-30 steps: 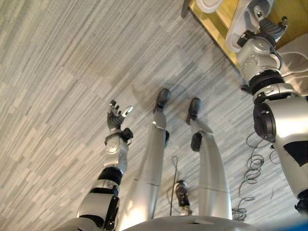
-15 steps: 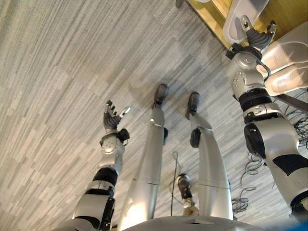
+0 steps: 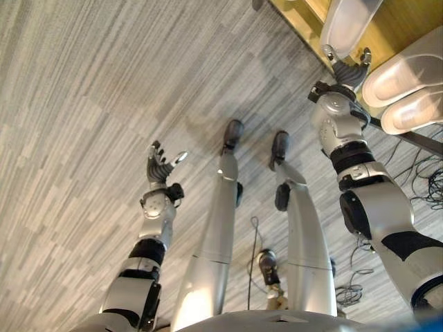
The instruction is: Arrange the slippers neatly on the shoe rack.
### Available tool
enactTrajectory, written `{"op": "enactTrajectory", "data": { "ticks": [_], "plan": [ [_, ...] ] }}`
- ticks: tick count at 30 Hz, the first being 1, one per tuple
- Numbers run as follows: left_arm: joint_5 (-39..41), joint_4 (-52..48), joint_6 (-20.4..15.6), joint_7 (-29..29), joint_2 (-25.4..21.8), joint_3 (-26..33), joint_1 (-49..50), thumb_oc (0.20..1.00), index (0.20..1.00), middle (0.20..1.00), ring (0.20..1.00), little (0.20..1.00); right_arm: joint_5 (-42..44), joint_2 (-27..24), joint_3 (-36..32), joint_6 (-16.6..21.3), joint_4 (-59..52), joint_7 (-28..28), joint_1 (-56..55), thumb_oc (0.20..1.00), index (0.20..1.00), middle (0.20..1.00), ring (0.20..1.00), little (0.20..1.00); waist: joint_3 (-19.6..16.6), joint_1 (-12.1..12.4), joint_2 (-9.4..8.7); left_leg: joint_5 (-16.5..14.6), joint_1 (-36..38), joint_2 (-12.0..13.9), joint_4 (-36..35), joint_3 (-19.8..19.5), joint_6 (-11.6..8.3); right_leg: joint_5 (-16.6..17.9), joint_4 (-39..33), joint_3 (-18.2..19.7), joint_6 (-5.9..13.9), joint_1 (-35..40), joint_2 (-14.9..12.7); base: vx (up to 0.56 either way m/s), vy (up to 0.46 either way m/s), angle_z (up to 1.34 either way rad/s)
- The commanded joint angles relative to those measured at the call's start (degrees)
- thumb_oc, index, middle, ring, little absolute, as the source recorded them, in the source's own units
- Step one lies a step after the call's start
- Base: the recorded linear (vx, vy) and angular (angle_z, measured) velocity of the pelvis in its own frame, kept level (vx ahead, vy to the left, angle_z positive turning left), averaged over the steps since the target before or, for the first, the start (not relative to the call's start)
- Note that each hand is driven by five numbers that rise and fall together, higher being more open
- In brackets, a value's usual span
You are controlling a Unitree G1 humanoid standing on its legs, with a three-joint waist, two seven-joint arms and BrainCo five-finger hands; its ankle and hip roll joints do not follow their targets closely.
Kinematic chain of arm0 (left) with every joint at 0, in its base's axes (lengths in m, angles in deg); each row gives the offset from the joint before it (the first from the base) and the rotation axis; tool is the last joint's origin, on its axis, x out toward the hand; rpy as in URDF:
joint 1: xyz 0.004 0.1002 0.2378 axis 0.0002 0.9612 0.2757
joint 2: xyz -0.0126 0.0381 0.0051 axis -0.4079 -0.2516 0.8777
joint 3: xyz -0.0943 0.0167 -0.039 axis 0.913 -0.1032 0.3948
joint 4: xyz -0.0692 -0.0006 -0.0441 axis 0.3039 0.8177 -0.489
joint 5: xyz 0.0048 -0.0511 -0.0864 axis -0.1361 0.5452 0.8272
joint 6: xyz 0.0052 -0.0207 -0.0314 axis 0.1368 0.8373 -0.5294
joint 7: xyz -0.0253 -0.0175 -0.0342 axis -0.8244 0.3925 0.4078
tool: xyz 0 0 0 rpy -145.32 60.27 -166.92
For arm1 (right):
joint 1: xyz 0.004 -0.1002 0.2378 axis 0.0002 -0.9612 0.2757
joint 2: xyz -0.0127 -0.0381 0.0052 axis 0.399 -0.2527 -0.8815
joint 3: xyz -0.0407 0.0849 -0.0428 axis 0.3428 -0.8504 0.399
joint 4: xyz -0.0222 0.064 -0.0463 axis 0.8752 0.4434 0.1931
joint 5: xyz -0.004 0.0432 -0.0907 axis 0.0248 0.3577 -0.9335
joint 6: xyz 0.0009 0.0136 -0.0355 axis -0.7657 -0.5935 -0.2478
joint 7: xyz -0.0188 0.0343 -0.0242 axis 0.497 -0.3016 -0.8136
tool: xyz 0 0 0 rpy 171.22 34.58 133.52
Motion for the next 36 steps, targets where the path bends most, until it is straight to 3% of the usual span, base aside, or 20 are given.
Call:
{"op": "enactTrajectory", "data": {
  "ticks": [1, 24, 31, 36],
  "plan": [
    [-2.21, -1.08, -0.22, -0.2, -1.39, 1.56, -0.83, 1.0, 1.0, 1.0, 1.0, 1.0, -2.37, -0.29, 0.78, 0.96, -4.47, 0.91, 0.92, 1.0, 1.0, 1.0, 1.0, 1.0, 2.03, 0.68, 2.05, -2.19, 5.2, -2.91, -0.97, -1.43, 1.71, -2.75, 0.9, 6.29, -1.08, 5.49, 1.59, 0.0, 0.0, 0.0],
    [-5.19, 1.26, -1.43, 0.93, -0.16, -1.63, -1.57, 1.0, 1.0, 1.0, 1.0, 1.0, -1.88, 0.35, 1.52, 1.74, 4.76, 4.97, 12.02, 1.0, 1.0, 1.0, 1.0, 1.0, 1.24, 2.56, 2.4, -1.71, 5.23, -3.47, -1.68, -2.2, 1.81, -3.28, 2.11, 6.4, -1.3, 4.53, 1.95, 0.0, 0.0, 0.01],
    [-5.26, 2.14, -1.44, 0.73, 0.27, -1.66, -2.24, 1.0, 1.0, 1.0, 1.0, 1.0, -1.98, 0.44, -0.25, 1.8, 4.91, 4.01, 10.08, 1.0, 1.0, 1.0, 1.0, 1.0, 0.92, 2.44, 2.37, -1.92, 5.52, -3.48, -1.44, -2.0, 1.87, -3.45, 2.58, 6.28, -1.33, 4.69, 2.14, 0.0, 0.0, 0.0],
    [-5.15, 1.47, -1.41, 0.55, 0.19, -0.94, -1.94, 1.0, 1.0, 1.0, 1.0, 1.0, -2.59, 0.39, -3.32, 1.44, 0.16, 4.33, 2.41, 1.0, 1.0, 1.0, 1.0, 1.0, 0.77, 1.81, 2.31, -1.84, 7.27, -3.46, -2.07, -2.09, 1.91, -2.95, 1.91, 6.28, -1.28, 6.57, 2.39, 0.0, 0.0, 0.0]
  ]
}}
